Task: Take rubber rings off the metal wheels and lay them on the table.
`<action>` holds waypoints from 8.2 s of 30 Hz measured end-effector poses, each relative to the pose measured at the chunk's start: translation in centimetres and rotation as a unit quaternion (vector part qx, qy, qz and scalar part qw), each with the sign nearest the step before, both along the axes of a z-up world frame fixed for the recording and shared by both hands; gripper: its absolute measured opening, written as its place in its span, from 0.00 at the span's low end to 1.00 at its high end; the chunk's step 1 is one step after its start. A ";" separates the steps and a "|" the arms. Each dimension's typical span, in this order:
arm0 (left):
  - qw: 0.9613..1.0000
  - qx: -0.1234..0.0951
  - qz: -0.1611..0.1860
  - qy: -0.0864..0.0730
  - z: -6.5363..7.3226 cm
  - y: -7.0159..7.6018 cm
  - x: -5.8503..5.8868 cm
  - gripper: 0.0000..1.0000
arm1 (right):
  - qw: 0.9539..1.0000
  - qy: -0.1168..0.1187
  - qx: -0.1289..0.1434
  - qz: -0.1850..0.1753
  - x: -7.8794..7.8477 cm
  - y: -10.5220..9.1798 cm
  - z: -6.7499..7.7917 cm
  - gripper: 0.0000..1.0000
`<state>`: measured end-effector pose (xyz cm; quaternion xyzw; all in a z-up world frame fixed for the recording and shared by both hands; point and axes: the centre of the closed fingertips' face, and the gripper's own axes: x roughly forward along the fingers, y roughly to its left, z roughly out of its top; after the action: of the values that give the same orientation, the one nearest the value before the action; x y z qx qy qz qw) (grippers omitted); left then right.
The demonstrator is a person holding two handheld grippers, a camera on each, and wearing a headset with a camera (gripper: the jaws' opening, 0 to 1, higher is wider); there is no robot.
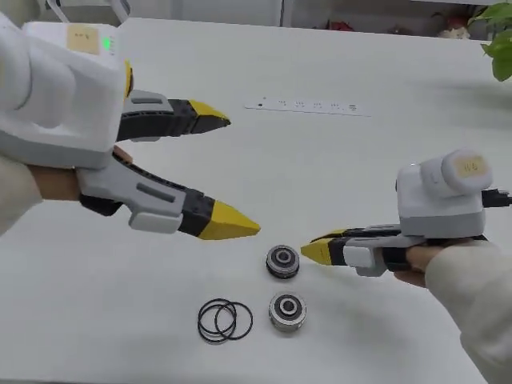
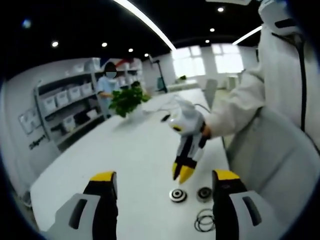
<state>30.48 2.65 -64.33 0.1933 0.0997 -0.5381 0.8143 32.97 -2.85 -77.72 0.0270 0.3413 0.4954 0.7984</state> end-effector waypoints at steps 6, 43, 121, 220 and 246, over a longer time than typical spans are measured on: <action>1.000 0.007 -0.011 -0.011 -0.9 -1.1 0.9 0.69 | 1.000 -0.005 -0.010 0.014 -0.2 0.0 -0.6 0.14; 0.996 0.076 -0.015 0.050 -12.7 -4.6 2.6 0.30 | 0.992 -0.059 -0.059 0.092 -1.1 0.7 -3.1 0.19; 0.994 0.050 0.004 0.101 -14.9 -4.2 1.9 0.13 | 0.998 0.062 0.008 -0.018 -0.2 0.9 -1.6 0.00; 0.998 0.015 0.024 0.054 -3.1 0.1 -0.2 0.77 | 0.996 0.044 0.074 -0.022 -0.1 1.8 2.3 0.00; 0.994 0.010 0.095 0.062 -2.6 7.6 -4.3 0.87 | 0.993 0.061 0.100 0.008 -1.6 3.6 4.1 0.00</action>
<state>26.21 10.27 -66.97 0.1575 0.1729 -0.4685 0.8519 31.33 0.71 -73.61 0.1336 0.3380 0.5312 0.7653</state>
